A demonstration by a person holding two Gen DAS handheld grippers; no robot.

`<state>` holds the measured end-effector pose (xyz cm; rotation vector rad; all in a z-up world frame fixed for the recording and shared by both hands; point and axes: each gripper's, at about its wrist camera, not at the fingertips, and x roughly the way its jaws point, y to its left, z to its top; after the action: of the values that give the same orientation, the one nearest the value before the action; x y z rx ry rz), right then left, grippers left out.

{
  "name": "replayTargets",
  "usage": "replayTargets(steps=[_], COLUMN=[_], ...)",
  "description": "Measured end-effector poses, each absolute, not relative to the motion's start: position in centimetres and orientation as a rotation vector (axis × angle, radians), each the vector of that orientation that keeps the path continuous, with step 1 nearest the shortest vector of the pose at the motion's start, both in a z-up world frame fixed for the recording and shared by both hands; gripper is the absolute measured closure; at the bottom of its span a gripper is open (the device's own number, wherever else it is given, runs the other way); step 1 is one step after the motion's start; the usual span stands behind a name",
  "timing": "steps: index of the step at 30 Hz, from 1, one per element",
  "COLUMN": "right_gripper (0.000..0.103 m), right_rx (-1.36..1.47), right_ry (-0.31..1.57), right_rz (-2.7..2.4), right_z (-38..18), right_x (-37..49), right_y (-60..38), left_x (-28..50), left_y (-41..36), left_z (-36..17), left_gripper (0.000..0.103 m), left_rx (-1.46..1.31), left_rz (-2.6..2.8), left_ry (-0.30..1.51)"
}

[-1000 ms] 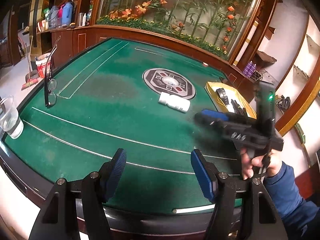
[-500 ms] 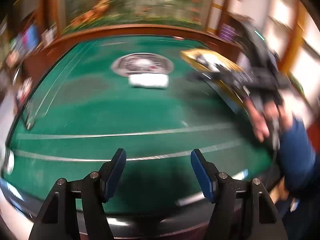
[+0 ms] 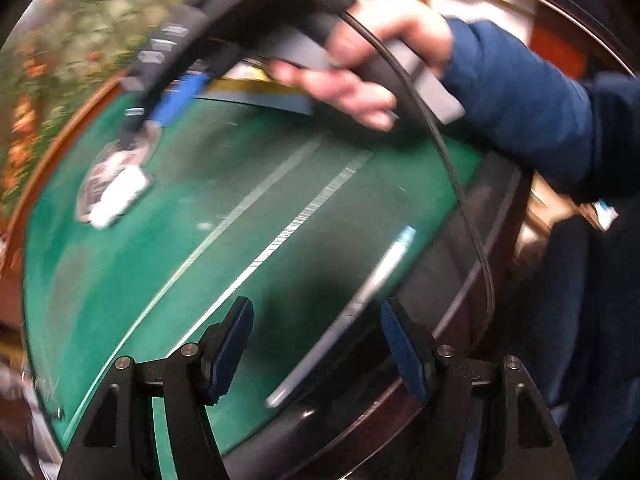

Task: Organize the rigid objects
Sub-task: 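Move both open tools toward the white pen and white bottle on the felt, then grasp the white pen with the left tool while the right grasps the white bottle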

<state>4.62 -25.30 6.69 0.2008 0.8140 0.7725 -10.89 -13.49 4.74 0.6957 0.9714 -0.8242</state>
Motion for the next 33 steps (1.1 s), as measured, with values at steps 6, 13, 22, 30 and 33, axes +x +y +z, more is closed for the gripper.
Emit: replayTargets(steps=[6,13,22,30,33], right_gripper=[0.056,0.056,0.056,0.056,0.052], right_rx=[0.214,0.247,0.246,0.215,0.168], right_ry=[0.808,0.792,0.784,0.832,0.841], right_rz=[0.771,0.746,0.682,0.649,0.655], right_z=[6.7,6.9,6.5,6.4,6.9], right_x=[4.7,5.1,5.8,7.2,8.0], right_y=[-25.6,-26.6,-27.1,-25.9,-24.2], left_x=[-9.3,-8.4,-4.4,-2.1,-0.8], left_y=[-15.2,-14.0,-6.1,-7.0,-7.1], left_z=[4.3,2.9,2.4,2.3,2.4], left_gripper=[0.032,0.031,0.089,0.058,0.034], left_rx=[0.803,0.764,0.220,0.257,0.230], left_rz=[-0.852,-0.728,-0.373,-0.340,-0.240], left_ry=[1.010,0.987,1.041,1.052,1.063])
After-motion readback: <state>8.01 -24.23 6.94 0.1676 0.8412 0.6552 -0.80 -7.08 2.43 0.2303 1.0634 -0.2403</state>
